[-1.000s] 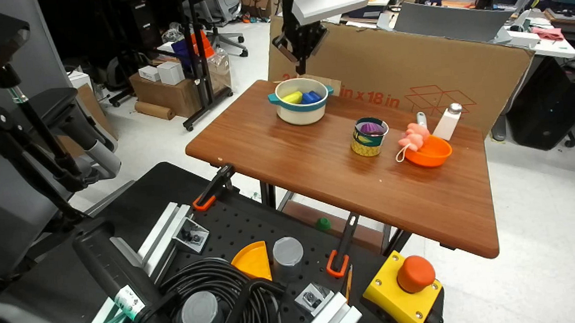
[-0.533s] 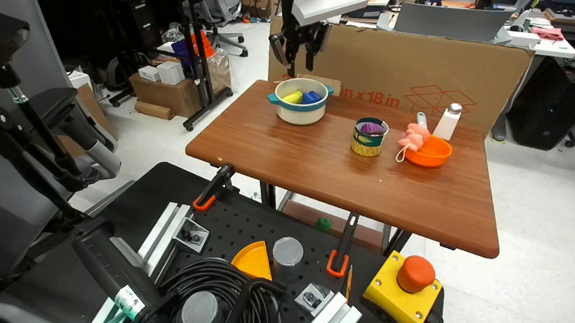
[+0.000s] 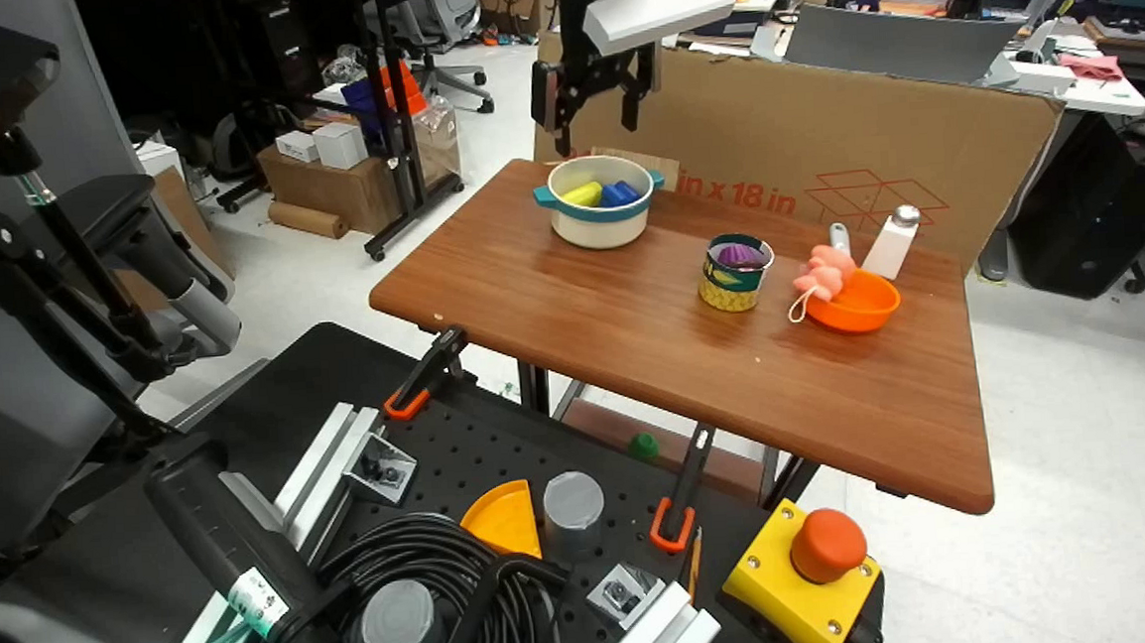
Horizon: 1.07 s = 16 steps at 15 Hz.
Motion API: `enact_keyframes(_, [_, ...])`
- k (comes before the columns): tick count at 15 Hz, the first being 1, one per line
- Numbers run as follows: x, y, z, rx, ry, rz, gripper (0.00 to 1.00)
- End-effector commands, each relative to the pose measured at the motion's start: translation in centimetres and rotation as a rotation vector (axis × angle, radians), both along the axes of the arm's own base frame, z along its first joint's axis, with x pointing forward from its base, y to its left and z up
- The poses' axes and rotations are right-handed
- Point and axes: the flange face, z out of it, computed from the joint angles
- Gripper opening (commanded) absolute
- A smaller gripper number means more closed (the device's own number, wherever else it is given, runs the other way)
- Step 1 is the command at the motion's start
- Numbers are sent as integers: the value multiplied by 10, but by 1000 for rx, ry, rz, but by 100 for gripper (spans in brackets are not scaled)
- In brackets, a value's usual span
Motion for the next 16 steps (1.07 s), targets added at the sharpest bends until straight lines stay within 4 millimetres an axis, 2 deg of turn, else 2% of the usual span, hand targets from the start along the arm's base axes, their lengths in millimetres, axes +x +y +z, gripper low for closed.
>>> enact_keyframes(1, [-10,-6,10,19,-16,22,100])
enact_keyframes(7, [-20,-13,21,20,-33,1,100])
enact_keyframes(10, [-23,-28,30,25,-57,-76,100])
enact_keyframes(12, [-23,-48,35,32,-74,-144,100])
enact_keyframes(16, [-22,-108,41,23,-90,-302,100])
